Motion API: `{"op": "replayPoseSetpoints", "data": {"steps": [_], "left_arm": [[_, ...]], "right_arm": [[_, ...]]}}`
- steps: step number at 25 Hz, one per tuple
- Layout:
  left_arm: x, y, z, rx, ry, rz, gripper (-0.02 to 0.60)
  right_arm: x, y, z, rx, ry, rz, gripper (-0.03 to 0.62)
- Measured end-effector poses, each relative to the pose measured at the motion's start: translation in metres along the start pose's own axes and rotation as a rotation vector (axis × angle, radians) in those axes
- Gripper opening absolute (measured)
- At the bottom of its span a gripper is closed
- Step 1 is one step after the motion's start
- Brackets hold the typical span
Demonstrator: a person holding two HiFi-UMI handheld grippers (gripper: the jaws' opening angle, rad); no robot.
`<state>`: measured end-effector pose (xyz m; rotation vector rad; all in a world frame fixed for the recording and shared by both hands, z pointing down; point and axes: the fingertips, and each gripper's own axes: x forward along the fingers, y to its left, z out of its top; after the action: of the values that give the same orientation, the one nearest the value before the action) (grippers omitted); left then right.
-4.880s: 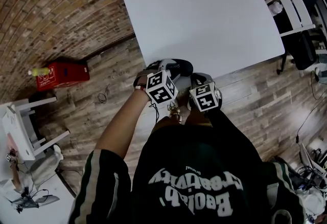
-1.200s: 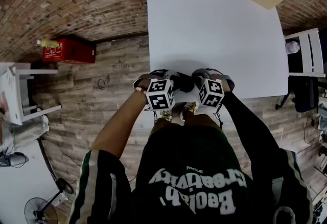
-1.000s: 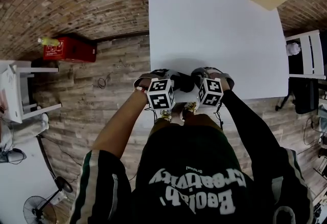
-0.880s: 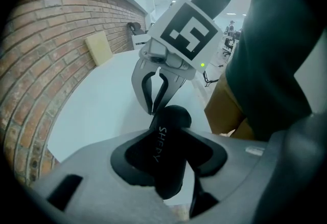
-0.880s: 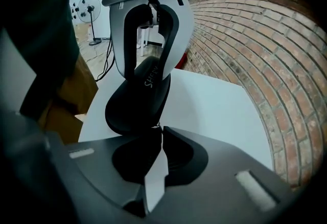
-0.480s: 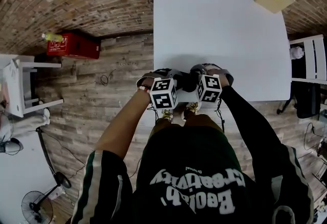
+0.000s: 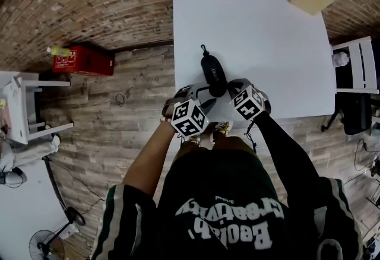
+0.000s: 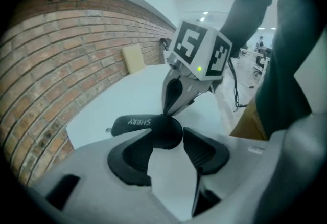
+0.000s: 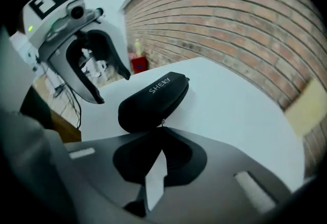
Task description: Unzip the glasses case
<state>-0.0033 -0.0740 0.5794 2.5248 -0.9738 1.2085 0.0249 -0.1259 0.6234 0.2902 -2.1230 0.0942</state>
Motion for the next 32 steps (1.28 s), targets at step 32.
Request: {"op": "replayPoseSetpoints", "data": {"steps": [32], "left_arm": [[0.007, 0.005, -0.016, -0.139, 0.060, -0.100, 0.110]], "right_arm": [[0.007, 0.078, -0.005, 0.340, -0.059, 0.086, 0.015]]}}
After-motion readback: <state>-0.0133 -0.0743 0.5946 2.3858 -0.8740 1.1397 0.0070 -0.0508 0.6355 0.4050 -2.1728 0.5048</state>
